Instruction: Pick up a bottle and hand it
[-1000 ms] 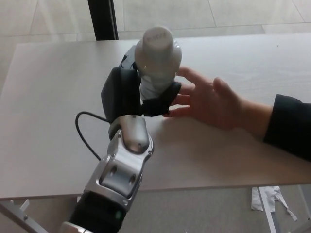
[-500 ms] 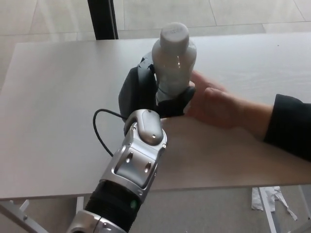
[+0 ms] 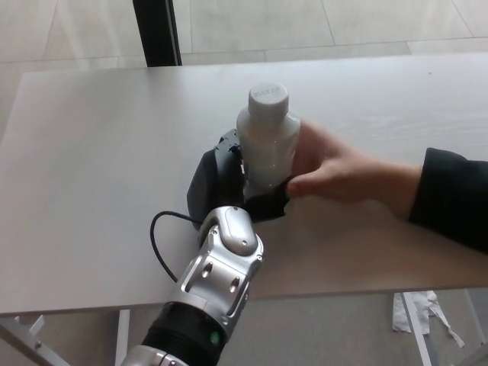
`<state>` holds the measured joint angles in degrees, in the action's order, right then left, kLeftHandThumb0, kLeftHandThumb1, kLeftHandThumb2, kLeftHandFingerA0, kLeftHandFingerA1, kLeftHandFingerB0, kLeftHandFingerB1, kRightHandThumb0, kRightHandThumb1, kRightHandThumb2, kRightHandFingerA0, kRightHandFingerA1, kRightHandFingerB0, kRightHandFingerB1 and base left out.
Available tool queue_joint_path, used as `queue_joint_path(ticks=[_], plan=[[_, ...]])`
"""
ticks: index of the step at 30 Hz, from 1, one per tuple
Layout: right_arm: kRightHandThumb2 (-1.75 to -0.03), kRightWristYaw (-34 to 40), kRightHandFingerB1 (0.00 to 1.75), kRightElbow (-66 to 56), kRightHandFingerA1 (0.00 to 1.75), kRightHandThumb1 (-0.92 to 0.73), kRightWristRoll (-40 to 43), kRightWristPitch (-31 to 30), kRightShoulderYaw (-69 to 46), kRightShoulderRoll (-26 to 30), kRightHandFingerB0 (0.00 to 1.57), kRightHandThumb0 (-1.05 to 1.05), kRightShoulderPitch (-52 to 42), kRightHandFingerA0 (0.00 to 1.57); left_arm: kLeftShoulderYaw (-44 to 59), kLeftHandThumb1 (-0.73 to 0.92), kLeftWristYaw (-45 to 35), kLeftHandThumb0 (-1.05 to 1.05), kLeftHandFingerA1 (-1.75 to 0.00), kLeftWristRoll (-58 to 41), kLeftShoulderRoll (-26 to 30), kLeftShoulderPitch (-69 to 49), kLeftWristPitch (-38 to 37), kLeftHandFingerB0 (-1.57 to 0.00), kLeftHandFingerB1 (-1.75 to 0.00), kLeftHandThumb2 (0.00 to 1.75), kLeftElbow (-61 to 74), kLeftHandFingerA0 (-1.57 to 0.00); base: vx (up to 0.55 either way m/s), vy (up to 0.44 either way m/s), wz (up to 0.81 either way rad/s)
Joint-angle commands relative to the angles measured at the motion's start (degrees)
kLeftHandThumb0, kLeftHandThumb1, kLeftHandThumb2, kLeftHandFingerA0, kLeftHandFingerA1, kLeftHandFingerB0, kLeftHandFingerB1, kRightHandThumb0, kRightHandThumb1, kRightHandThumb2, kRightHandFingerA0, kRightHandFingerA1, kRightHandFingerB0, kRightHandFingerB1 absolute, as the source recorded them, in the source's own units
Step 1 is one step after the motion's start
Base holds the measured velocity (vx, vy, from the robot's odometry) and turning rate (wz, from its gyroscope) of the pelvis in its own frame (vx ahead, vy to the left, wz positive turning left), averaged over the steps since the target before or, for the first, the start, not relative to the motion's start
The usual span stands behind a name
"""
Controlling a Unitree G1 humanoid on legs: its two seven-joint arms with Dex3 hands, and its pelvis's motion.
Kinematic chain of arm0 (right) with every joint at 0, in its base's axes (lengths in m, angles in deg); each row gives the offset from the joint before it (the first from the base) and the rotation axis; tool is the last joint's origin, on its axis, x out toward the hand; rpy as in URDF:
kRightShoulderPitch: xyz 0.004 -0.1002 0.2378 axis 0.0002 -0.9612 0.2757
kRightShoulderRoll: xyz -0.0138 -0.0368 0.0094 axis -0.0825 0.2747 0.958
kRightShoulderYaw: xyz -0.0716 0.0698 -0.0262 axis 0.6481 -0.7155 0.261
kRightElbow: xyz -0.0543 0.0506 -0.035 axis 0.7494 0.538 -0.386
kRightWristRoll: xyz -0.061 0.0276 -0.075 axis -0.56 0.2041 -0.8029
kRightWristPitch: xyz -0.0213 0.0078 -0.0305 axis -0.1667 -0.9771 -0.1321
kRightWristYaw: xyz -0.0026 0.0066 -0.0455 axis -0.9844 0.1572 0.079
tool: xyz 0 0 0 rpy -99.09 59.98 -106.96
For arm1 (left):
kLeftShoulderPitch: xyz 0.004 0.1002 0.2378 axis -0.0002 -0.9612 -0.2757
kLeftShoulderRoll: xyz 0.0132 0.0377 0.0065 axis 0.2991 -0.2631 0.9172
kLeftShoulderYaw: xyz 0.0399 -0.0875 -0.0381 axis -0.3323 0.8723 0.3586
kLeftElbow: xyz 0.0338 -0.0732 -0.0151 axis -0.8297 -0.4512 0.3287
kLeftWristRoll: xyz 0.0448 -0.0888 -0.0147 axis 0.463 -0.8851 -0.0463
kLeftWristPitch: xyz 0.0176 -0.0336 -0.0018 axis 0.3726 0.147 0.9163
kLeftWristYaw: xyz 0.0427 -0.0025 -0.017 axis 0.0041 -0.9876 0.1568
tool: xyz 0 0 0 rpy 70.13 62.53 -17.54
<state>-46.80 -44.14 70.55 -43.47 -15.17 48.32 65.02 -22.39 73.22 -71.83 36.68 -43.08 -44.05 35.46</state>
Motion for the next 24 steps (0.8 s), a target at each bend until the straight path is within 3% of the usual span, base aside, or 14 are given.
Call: queue_joint_path(ticks=[1, 2, 4, 5, 7, 10, 11, 15, 16, 18, 19, 20, 22, 24], plan=[[-0.86, 0.5, 0.59, -0.2, 0.67, -0.41, 1.1, -2.5, 0.4, -0.1, 0.34, -0.83, 0.9, 0.42, 3.8, 0.8, 5.8, -0.25, -1.27, -4.9, -16.6, 13.8, 4.0, -0.55, -0.66, 0.66, -7.2, -0.62, 0.0, 0.0, 0.0], [-0.57, 0.2, 0.55, 0.5, 0.64, -0.56, 0.3, -2.1, 0.7, 0.4, 0.35, -0.87, 1.0, 0.45, 2.8, 0.81, 4.9, -0.24, -1.21, -4.2, -16.1, 14.2, 3.7, -0.53, -0.65, 0.66, -7.3, -0.62, 0.0, 0.0, 0.0], [-0.57, 0.4, 0.55, 0.3, 0.66, -0.54, 0.7, -2.3, 0.6, 0.2, 0.36, -0.86, 1.1, 0.44, 2.7, 0.82, 4.9, -0.21, -1.41, -3.9, -16.0, 15.7, 4.6, -0.6, -0.76, 0.69, -8.1, -0.63, 0.0, 0.0, 0.0], [-0.89, 0.2, 0.58, -0.4, 0.69, -0.47, 0.8, -2.3, 0.7, 0.1, 0.31, -0.94, 1.0, 0.44, 2.1, 0.81, 4.4, -0.2, -1.48, -3.4, -15.7, 16.7, 5.2, -0.6, -0.7, 0.66, -8.2, -0.68, 0.0, 0.0, 0.0], [-0.57, 1.2, 0.52, -1.2, 0.64, -0.55, 0.5, -3.6, 0.8, 0.1, 0.36, -0.83, 1.1, 0.44, 1.9, 0.79, 4.9, -0.2, -1.28, -2.9, -15.8, 18.0, 5.9, -0.61, -0.63, 0.64, -8.7, -0.71, 0.0, 0.0, 0.0], [-0.89, 1.5, 0.56, -0.3, 0.67, -0.45, 0.0, -3.3, 1.1, 0.3, 0.31, -0.91, 1.8, 0.45, 1.7, 0.79, 4.1, -0.18, -1.32, -3.0, -15.5, 19.0, 5.8, -0.64, -0.65, 0.64, -9.0, -0.71, 0.0, 0.0, 0.0], [-0.57, 1.5, 0.52, -0.4, 0.65, -0.55, -0.2, -3.1, 1.3, 0.2, 0.35, -0.84, 1.7, 0.49, 1.4, 0.76, 3.9, -0.17, -1.33, -2.8, -15.6, 19.4, 5.7, -0.67, -0.65, 0.63, -9.3, -0.74, 0.0, 0.0, 0.0], [-0.58, 1.8, 0.56, -1.0, 0.68, -0.55, -0.5, -3.0, 1.8, 0.2, 0.36, -0.86, 2.0, 0.47, -1.5, 0.78, 2.5, -0.18, -1.4, -0.7, -15.6, 19.8, 4.3, -0.7, -0.72, 0.65, -10.7, -0.77, 0.0, 0.0, 0.0], [-0.57, 1.7, 0.55, -0.8, 0.67, -0.55, -0.3, -3.0, 1.8, 0.2, 0.36, -0.86, 2.1, 0.49, -1.9, 0.78, 2.2, -0.21, -1.16, -0.5, -15.8, 20.1, 4.8, -0.67, -0.6, 0.63, -11.0, -0.75, 0.0, 0.0, 0.0], [-0.88, 1.6, 0.6, -1.0, 0.69, -0.41, -0.2, -3.2, 1.9, 0.3, 0.33, -0.85, 2.3, 0.46, -3.2, 0.78, 1.2, -0.22, -1.12, 0.3, -16.2, 20.6, 5.8, -0.69, -0.62, 0.63, -12.2, -0.79, 0.0, 0.0, 0.0], [-0.58, 2.0, 0.57, -1.7, 0.69, -0.55, -0.3, -3.8, 2.1, 0.3, 0.36, -0.87, 2.2, 0.45, -4.0, 0.8, 1.2, -0.21, -1.22, 0.9, -16.3, 20.3, 4.8, -0.71, -0.71, 0.65, -12.8, -0.78, 0.0, 0.0, 0.0], [-0.58, 1.7, 0.57, -1.2, 0.69, -0.56, -0.5, -3.1, 2.3, 0.3, 0.35, -0.87, 2.4, 0.43, -4.3, 0.81, 1.2, -0.22, -1.59, 1.0, -16.6, 20.3, 4.8, -0.74, -1.21, 0.69, -13.1, -0.76, 0.0, 0.0, 0.0], [-0.88, 1.4, 0.62, -0.6, 0.69, -0.43, -0.9, -2.1, 2.9, 0.4, 0.35, -0.87, 2.6, 0.42, -5.2, 0.78, 1.0, -0.19, -1.67, 1.5, -16.8, 20.3, 4.9, -0.72, -1.28, 0.78, -13.6, -0.73, 0.0, 0.0, 0.0], [-0.74, 1.7, 0.6, -0.6, 0.69, -0.44, -0.8, -2.4, 3.0, 0.2, 0.35, -0.91, 3.0, 0.42, -7.5, 0.72, 0.0, -0.16, -1.71, 3.3, -16.8, 20.9, 4.6, -0.7, -1.28, 0.76, -14.2, -0.98, 0.0, 0.0, 0.0]])
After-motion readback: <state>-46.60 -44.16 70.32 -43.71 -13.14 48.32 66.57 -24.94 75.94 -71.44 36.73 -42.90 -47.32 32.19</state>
